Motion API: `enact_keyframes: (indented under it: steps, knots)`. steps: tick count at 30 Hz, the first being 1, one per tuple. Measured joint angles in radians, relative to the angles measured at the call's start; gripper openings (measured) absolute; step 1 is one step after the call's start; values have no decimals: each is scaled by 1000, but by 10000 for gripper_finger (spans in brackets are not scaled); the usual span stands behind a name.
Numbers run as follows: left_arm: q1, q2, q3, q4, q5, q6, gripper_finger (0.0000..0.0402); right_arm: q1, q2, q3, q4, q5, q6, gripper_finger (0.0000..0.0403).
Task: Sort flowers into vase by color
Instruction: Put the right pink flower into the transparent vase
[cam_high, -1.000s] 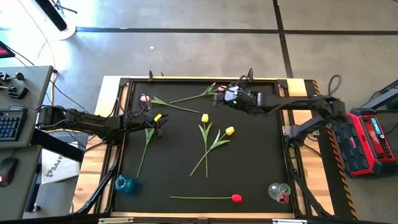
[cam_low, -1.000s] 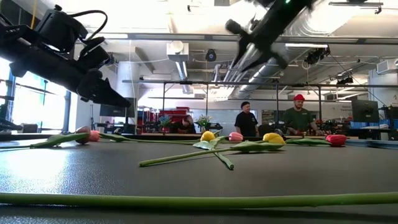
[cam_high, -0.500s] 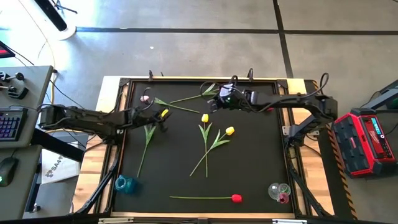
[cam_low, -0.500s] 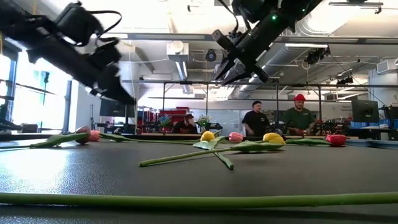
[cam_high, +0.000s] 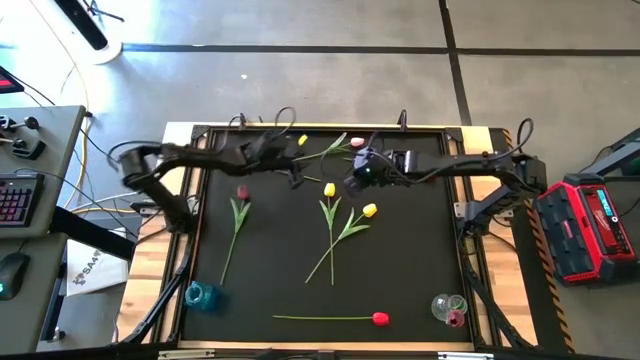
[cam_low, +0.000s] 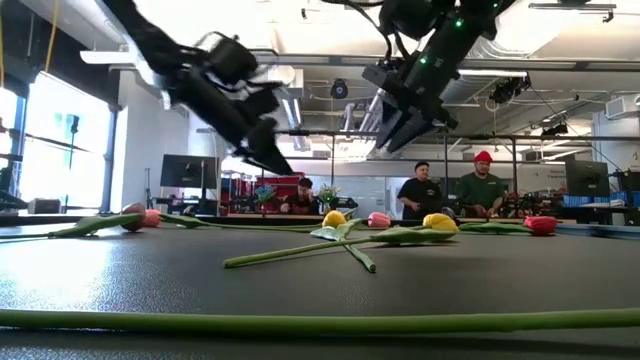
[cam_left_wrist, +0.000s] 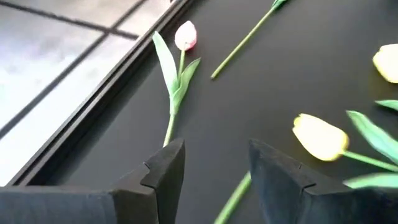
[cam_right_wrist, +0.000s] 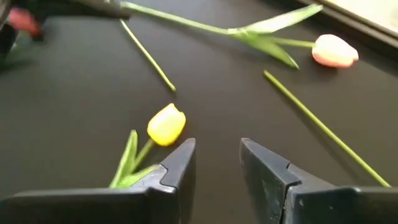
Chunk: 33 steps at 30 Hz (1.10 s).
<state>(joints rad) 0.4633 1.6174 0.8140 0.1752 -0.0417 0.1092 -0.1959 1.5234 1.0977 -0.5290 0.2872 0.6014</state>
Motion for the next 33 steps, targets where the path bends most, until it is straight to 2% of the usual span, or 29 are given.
enact_keyframes:
  steps: [7, 12, 22, 28, 33]
  knots:
    - [31, 236, 301, -281, 8, 79, 161, 52, 0, 0, -99, 101, 52, 113]
    - [37, 347, 455, -405, 9, 108, 161, 75, 0, 0, -148, 168, 96, 113]
    - [107, 543, 748, -682, 4, 105, 160, 79, 0, 0, -144, 183, 96, 113]
    - [134, 606, 836, -803, 62, 144, 156, 79, 0, 0, -144, 183, 94, 113]
    - [134, 612, 859, -850, 86, 187, 128, 79, 0, 0, -143, 185, 97, 113]
